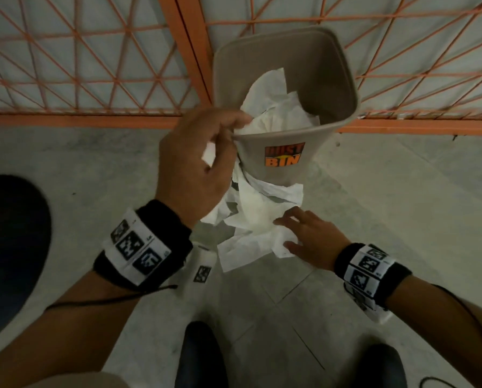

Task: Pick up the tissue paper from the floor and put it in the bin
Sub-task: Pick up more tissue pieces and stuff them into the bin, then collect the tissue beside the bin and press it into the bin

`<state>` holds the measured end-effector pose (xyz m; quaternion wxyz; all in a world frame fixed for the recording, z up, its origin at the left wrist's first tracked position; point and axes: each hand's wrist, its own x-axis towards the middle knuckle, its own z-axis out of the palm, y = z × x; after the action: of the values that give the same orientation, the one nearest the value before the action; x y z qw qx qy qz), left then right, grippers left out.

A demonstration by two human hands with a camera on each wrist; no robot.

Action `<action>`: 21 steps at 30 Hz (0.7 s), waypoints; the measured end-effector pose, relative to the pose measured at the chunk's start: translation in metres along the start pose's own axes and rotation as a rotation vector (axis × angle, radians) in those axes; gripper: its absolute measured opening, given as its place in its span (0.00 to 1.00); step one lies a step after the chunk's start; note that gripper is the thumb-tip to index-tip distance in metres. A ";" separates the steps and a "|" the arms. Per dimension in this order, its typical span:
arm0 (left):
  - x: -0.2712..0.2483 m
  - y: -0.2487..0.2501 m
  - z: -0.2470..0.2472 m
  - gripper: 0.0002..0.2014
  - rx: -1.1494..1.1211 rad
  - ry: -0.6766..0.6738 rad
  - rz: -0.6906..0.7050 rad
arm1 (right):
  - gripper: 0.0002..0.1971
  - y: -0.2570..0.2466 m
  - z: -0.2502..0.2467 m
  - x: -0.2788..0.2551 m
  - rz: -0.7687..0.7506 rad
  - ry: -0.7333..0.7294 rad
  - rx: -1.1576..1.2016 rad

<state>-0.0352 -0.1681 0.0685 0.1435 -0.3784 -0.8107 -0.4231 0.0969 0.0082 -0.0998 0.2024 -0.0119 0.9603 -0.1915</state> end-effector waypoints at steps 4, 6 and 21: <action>-0.057 -0.037 0.022 0.11 0.002 -0.267 -0.139 | 0.25 -0.003 0.009 0.019 -0.027 -0.036 -0.089; -0.077 -0.062 0.041 0.12 0.070 -0.402 -0.178 | 0.18 0.001 0.007 0.024 -0.015 -0.025 -0.045; -0.090 -0.121 0.078 0.19 0.333 -0.651 -0.069 | 0.05 0.001 -0.043 -0.029 0.007 0.149 0.396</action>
<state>-0.0568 -0.1937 -0.0976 -0.0768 -0.4373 -0.8838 -0.1474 0.1061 0.0276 -0.0525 0.1300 0.0455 0.9162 -0.3763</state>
